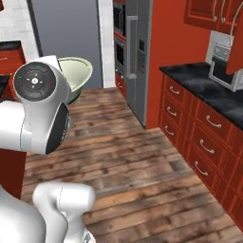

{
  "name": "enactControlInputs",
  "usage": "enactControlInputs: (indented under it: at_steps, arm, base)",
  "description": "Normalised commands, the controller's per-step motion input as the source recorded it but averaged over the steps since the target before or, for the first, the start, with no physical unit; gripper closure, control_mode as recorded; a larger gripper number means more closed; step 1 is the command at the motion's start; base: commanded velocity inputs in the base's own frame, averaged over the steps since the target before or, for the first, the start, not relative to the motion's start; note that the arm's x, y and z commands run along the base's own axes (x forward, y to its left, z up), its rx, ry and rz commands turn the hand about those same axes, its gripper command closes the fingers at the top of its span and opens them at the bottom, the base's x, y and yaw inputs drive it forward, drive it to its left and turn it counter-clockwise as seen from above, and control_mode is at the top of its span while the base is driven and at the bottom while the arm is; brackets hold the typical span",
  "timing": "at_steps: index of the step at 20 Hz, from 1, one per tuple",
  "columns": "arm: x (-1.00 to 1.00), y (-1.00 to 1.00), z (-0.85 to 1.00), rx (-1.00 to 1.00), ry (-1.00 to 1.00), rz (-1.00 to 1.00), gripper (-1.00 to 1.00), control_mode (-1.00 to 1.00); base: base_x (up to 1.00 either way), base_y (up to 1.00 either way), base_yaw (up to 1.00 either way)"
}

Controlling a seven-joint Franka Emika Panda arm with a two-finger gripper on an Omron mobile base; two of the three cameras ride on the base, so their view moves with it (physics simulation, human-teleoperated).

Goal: Move the bowls from the cabinet to the plates on the dining table.

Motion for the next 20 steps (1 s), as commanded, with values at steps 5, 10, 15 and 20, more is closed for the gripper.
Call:
enactControlInputs:
  at_steps: [5,10,15,20]
  arm:
    - [0.0,0.0,0.0,0.0,0.0,0.0,1.0,1.0]
    - [0.0,0.0,0.0,0.0,0.0,0.0,1.0,1.0]
    - [0.0,0.0,0.0,0.0,0.0,0.0,1.0,1.0]
    - [0.0,0.0,0.0,0.0,0.0,0.0,1.0,1.0]
  base:
    - [0.15,0.27,0.38]
    - [0.19,0.27,0.37]
    - [0.72,0.17,0.23]
    - [0.81,0.05,0.23]
